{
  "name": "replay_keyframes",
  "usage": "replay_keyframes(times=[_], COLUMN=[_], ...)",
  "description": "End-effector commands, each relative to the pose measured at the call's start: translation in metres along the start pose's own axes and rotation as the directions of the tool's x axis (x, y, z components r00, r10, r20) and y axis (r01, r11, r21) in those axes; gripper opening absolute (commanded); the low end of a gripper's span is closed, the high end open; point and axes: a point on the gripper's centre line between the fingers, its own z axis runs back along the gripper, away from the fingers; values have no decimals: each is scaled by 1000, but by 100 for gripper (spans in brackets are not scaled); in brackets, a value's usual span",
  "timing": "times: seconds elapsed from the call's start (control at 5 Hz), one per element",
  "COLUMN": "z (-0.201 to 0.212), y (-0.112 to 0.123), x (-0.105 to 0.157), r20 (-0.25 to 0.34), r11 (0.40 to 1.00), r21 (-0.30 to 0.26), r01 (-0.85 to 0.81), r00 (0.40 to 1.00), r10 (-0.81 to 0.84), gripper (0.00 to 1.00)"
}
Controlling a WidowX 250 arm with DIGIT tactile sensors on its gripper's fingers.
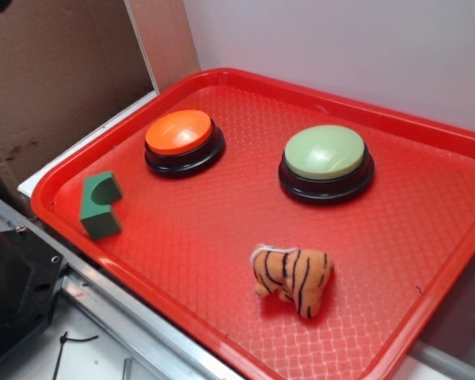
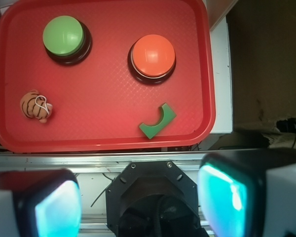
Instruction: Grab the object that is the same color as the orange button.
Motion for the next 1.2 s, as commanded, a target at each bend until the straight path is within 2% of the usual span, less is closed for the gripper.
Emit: replay_keyframes(times=[0.0, 0.2, 0.4, 0.6, 0.8, 1.0], z=[0, -7, -20, -35, -51, -81], y=[0, -14, -31, -57, -84, -118], x=[0, 2, 6, 13, 19, 30], r20=[0, 24, 47, 91, 114, 156], r11=[1000, 986, 924, 842, 762, 622], r21=[0, -26, -50, -53, -13, 7], r01=[0, 163, 379, 536, 647, 783], r00=[1000, 986, 925, 843, 758, 613], r10=[0, -162, -377, -531, -642, -774], gripper=[100, 100, 100, 100, 100, 100])
